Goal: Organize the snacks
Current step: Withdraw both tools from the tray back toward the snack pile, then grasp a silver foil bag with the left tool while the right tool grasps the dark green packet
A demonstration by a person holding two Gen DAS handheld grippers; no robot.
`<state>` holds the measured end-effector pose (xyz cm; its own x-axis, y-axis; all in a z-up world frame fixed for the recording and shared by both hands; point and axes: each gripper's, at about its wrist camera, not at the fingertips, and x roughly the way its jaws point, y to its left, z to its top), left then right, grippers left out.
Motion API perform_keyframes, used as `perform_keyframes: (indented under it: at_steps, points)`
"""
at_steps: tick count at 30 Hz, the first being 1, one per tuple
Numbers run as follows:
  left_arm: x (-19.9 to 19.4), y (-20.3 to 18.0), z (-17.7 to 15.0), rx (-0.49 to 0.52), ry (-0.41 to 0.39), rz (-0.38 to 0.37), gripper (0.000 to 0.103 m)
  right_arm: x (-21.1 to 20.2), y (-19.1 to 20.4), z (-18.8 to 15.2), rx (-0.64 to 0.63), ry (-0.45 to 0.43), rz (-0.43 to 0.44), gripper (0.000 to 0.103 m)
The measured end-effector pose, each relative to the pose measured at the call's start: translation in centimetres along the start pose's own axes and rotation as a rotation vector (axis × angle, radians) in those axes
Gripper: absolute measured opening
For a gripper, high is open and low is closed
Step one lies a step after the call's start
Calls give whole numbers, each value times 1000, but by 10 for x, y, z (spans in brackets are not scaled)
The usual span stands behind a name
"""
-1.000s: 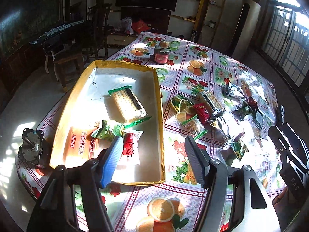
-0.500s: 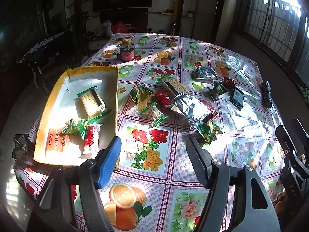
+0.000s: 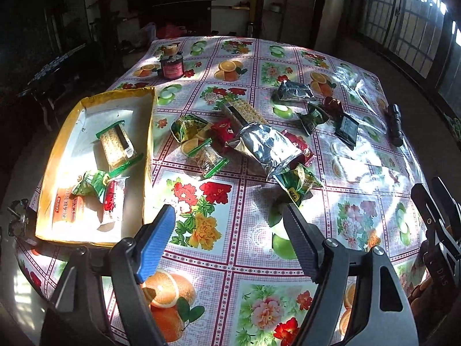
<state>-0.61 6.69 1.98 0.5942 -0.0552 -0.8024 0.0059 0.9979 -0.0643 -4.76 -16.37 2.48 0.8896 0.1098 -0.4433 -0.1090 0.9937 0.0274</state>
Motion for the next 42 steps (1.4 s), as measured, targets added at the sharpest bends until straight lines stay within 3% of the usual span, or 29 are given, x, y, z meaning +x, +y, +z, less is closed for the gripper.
perform_keyframes:
  at_steps: [10, 20, 28, 32, 34, 35, 36, 38, 42]
  points:
    - [38, 2, 19, -42, 95, -26, 78, 41, -21, -1, 161, 159, 129, 81]
    - [112, -10, 74, -210, 215, -17, 78, 160, -82, 33, 397, 337, -23, 81]
    - [145, -19, 92, -304, 253, 4, 84, 219, -71, 40, 327, 413, -90, 81]
    - [161, -23, 93, -292, 293, 29, 84, 237, -66, 40, 242, 431, -128, 82]
    - [161, -28, 92, -249, 274, 50, 81, 241, -61, 40, 188, 440, -137, 82]
    - [160, -30, 91, -225, 269, 61, 75, 240, -58, 40, 164, 444, -130, 80]
    - [158, -32, 90, -203, 261, 58, 65, 239, -57, 40, 141, 446, -128, 70]
    - [154, -32, 87, -171, 257, 29, 59, 233, -58, 38, 105, 446, -113, 53]
    - [144, -31, 77, -119, 249, 5, 56, 218, -65, 33, 86, 452, -95, 45]
